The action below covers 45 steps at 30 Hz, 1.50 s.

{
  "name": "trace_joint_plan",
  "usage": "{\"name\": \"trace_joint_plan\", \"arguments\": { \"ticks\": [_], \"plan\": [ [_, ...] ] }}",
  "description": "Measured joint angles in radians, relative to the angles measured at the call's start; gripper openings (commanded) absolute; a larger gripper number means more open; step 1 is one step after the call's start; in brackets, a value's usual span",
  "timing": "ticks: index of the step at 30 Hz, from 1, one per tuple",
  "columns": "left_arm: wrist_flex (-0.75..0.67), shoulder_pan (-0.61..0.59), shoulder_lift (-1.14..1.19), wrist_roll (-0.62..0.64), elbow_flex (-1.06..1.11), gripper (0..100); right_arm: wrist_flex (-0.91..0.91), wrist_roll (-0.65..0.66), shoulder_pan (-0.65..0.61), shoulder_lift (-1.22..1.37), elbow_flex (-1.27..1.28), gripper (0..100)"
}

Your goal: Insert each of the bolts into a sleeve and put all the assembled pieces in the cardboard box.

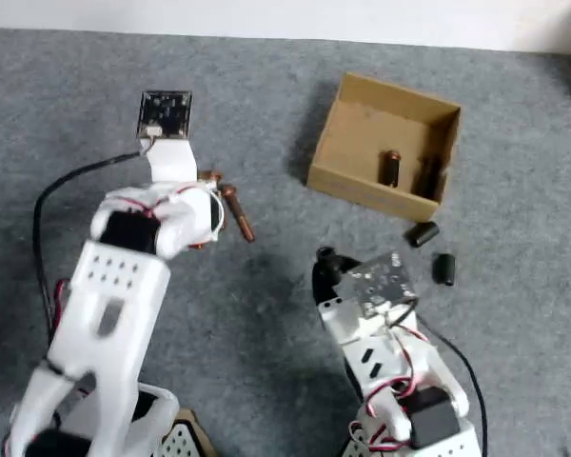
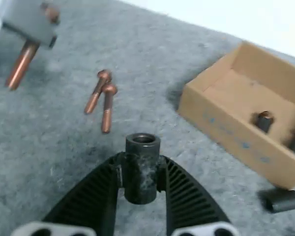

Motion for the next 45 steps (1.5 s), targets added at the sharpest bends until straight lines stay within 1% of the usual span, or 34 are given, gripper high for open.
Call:
{"name": "trace_joint_plan", "arguments": {
  "ticks": [2, 5, 8, 10, 13, 16, 18, 21, 25, 27, 30, 37, 42, 45],
  "plan": [
    [-0.046, 0.023, -0.078, 0.000, 0.064, 1, -0.005, 0.000, -0.028, 0.002, 0.026, 0.5],
    [-0.132, 0.054, -0.195, 0.000, 0.175, 1, -0.012, 0.000, -0.034, 0.002, 0.035, 0.5],
    [-0.242, 0.084, -0.311, 0.000, 0.298, 1, -0.078, -0.017, -0.037, 0.002, 0.077, 0.5],
    [-0.315, 0.097, -0.384, 0.000, 0.371, 1, -0.166, -0.046, -0.038, 0.002, 0.132, 0.5],
    [-0.388, 0.106, -0.474, 0.000, 0.445, 1, -0.359, -0.057, -0.037, 0.006, 0.224, 0.5],
    [-0.416, 0.114, -0.535, 0.000, 0.465, 1, -0.571, -0.029, -0.037, 0.003, 0.229, 0.5],
    [-0.423, 0.114, -0.568, 0.005, 0.465, 1, -0.620, -0.018, -0.038, 0.006, 0.229, 0.5],
    [-0.442, 0.114, -0.597, 0.084, 0.465, 1, -0.629, -0.012, -0.038, 0.018, 0.230, 0.5],
    [-0.543, 0.114, -0.605, 0.244, 0.474, 1, -0.631, -0.012, -0.038, 0.018, 0.230, 0.5],
    [-0.585, 0.118, -0.606, 0.281, 0.474, 1, -0.631, -0.012, -0.038, 0.018, 0.230, 0.5],
    [-0.609, 0.170, -0.606, 0.296, 0.474, 1, -0.612, -0.012, -0.038, 0.018, 0.230, 0.5],
    [-0.618, 0.334, -0.606, 0.302, 0.474, 1, -0.608, -0.012, -0.038, 0.018, 0.230, 0.5],
    [-0.618, 0.351, -0.606, 0.302, 0.474, 1, -0.608, -0.012, -0.038, 0.018, 0.230, 0.5],
    [-0.652, 0.351, -0.606, 0.302, 0.482, 1, -0.608, -0.012, -0.038, 0.018, 0.230, 0.5]
  ]
}}
